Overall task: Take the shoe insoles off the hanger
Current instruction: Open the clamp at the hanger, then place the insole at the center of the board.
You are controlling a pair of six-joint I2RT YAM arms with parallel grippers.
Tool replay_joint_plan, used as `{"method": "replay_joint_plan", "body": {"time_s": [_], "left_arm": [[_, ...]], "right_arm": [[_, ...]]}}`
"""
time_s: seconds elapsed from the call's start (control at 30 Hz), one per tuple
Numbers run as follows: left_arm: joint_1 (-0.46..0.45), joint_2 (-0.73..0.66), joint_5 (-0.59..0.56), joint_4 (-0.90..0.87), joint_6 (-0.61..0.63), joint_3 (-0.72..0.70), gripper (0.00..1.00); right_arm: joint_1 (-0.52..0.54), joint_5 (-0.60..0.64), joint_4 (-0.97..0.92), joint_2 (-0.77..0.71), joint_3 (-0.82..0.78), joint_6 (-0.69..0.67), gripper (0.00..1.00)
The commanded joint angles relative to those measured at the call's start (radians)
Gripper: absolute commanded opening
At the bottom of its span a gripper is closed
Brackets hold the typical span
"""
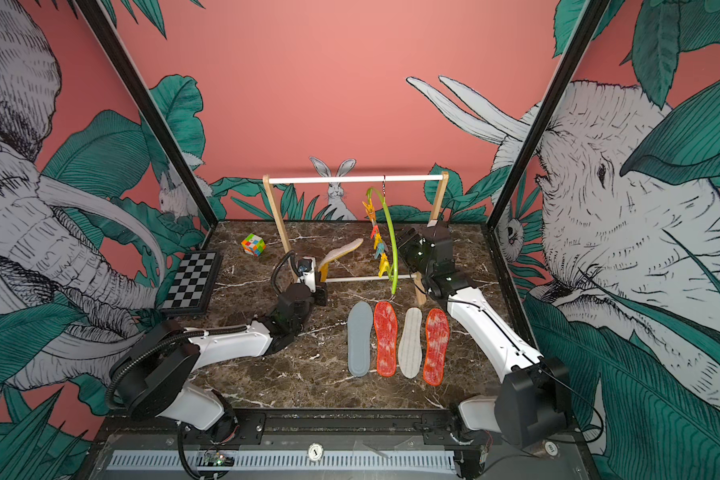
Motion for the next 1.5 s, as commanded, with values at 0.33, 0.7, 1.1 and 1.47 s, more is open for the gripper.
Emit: {"method": "replay_joint_plan", "body": {"time_s": [0.33, 0.7, 1.1, 1.47], "left_arm": [[0.01, -0.199, 0.21, -0.238, 0.031, -0.002, 0.0], [0.066, -0.407, 0.513, -0.537, -0.023, 0.081, 0.0], [0.078, -0.498, 0.792, -0.706, -0.015, 0.286, 0.0], [0.081, -0.449, 1.038, -0.789, -0.058, 0.487, 0.0]], "right_arm": [[-0.032, -0.016, -0.106, -0.245, -0.126, -0.1, 0.74], [-0.059, -0.091, -0.23, -0.536, -0.152, -0.41, 0.78], [-0.005, -0.54, 0.087, -0.498, -0.082, -0.47, 0.79], [0.11, -0.59, 0.095, -0.365, 0.004, -0.526, 0.77]]}}
